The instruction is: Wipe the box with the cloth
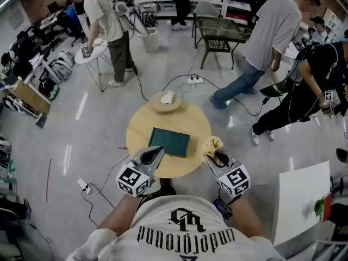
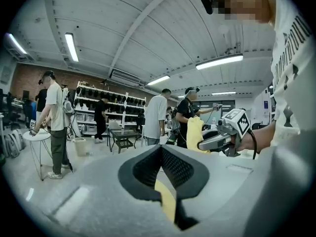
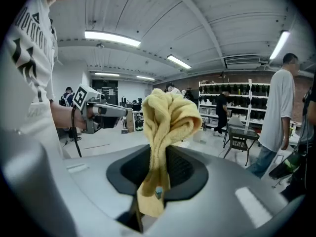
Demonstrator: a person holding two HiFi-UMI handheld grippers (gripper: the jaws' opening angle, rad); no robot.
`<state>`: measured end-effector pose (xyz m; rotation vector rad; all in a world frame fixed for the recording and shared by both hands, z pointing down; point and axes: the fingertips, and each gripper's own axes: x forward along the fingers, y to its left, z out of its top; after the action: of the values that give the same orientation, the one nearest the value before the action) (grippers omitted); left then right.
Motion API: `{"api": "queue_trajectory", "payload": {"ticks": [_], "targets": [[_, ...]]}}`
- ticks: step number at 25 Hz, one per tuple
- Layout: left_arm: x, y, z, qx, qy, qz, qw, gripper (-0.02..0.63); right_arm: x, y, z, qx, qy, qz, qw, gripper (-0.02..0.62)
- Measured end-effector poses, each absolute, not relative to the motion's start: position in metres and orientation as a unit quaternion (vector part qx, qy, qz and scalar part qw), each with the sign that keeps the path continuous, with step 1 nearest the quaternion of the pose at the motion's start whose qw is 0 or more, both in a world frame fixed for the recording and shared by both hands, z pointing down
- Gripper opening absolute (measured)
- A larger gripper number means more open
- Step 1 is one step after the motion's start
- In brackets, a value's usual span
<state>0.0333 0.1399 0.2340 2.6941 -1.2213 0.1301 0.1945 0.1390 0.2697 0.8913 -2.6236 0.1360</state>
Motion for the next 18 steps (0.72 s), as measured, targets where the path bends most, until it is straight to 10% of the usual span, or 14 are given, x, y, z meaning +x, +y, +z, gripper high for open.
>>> {"api": "queue_trajectory", "payload": {"ticks": [18], "targets": [[0.02,0.241,0.213,0.905,-0.416,0.046,0.075,0.006,0.187,0.227,0.259,0.295,-0.939,0.033,0.174,0.08]]}}
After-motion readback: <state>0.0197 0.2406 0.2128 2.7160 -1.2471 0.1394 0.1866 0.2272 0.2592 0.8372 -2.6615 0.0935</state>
